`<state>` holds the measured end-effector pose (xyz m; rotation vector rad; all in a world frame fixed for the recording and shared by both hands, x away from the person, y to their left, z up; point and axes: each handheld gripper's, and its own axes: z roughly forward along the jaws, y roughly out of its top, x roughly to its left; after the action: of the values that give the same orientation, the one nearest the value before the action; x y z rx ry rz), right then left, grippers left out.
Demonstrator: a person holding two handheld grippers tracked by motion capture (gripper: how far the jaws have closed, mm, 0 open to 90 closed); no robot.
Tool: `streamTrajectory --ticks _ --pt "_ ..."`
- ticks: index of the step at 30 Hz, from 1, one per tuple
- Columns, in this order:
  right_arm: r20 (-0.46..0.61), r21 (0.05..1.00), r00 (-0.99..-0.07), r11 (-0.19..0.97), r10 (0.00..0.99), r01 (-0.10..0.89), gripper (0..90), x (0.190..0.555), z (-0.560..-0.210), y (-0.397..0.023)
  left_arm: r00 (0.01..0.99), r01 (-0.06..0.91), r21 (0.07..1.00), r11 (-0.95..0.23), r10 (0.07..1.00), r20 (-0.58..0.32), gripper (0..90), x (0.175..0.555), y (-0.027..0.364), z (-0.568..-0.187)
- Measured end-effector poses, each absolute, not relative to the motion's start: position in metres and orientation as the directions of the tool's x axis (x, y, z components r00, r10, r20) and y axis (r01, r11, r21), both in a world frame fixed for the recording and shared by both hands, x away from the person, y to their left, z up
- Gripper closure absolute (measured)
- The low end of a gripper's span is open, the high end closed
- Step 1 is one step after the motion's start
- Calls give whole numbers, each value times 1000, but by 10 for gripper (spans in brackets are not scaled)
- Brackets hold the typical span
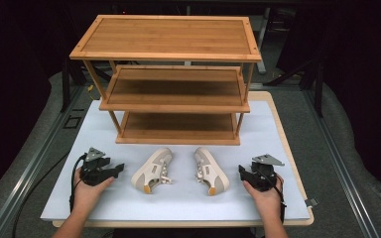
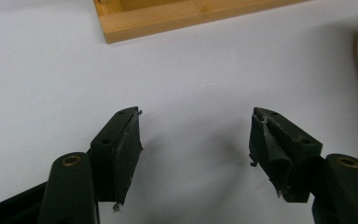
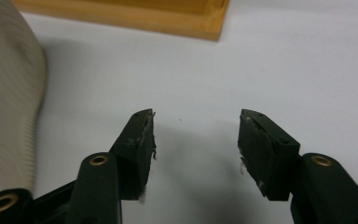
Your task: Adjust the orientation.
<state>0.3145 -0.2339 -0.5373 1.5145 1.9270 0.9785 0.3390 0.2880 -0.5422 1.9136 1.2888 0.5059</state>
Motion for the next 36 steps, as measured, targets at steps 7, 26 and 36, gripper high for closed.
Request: streamTrajectory --ticks 7,26,36 --pt "49 808 -302 140 952 572 433 302 -528 -225 423 574 806 -148 896 -137 403 321 291 -528" --pt "40 824 -321 151 946 546 435 297 -523 -217 536 518 831 -204 834 -129 555 298 264 -505" --pt "70 812 -316 131 946 569 436 299 -525 -220 608 481 843 -242 785 -122 672 288 248 -496"
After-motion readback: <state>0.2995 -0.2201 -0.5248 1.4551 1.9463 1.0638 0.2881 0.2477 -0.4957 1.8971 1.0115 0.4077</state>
